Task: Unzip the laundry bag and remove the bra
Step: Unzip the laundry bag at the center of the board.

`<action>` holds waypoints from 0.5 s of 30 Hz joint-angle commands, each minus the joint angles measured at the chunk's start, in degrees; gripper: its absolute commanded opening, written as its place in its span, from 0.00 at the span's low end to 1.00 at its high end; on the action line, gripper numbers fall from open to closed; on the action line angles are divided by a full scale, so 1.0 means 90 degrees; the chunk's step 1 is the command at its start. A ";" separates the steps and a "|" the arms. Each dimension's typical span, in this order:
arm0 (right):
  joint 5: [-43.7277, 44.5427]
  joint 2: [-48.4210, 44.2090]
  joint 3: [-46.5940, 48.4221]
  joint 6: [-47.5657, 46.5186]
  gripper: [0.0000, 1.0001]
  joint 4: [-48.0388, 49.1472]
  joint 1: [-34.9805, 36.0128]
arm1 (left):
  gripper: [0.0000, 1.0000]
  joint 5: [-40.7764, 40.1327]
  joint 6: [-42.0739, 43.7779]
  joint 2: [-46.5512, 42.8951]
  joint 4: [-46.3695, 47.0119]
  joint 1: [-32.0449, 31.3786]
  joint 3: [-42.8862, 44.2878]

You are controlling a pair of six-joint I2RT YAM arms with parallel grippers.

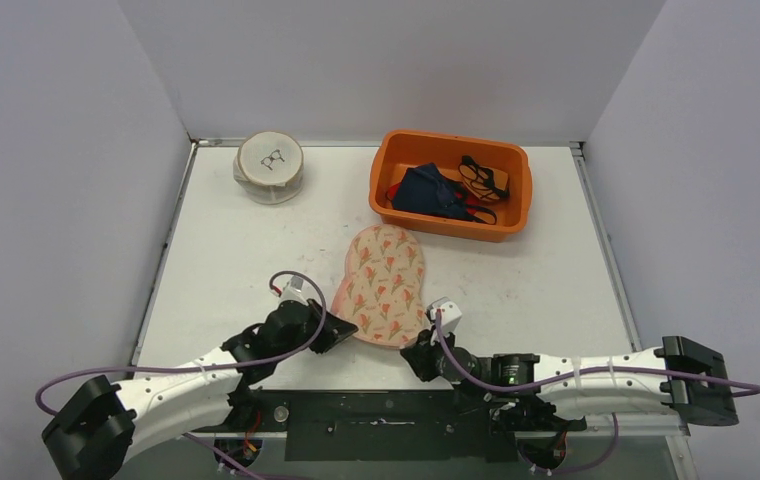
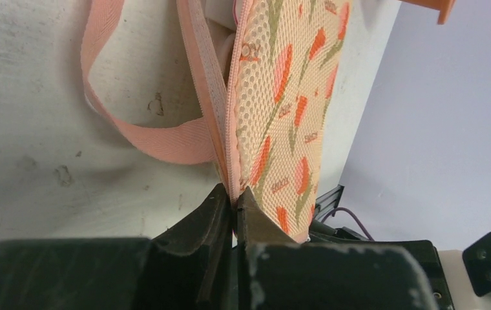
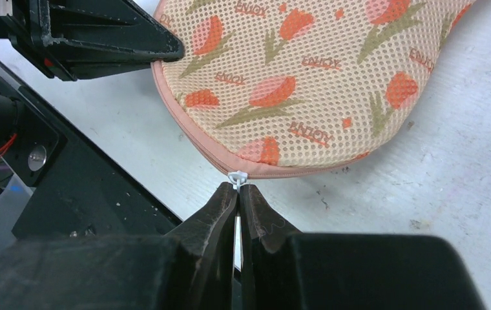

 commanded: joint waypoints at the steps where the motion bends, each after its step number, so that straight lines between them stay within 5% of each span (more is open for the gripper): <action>1: 0.0266 -0.0135 -0.0117 0.0140 0.05 -0.0198 0.0049 | 0.00 0.0467 0.0780 0.0571 0.0620 0.0355 0.0412; 12: 0.0095 0.0033 -0.0119 0.0059 0.05 0.0172 0.0148 | 0.00 0.1041 0.1636 0.1641 0.0499 0.0633 0.1347; 15: 0.0038 0.0156 -0.0059 -0.0020 0.05 0.0339 0.0147 | 0.28 0.1064 0.1564 0.1262 0.0293 0.0634 0.1227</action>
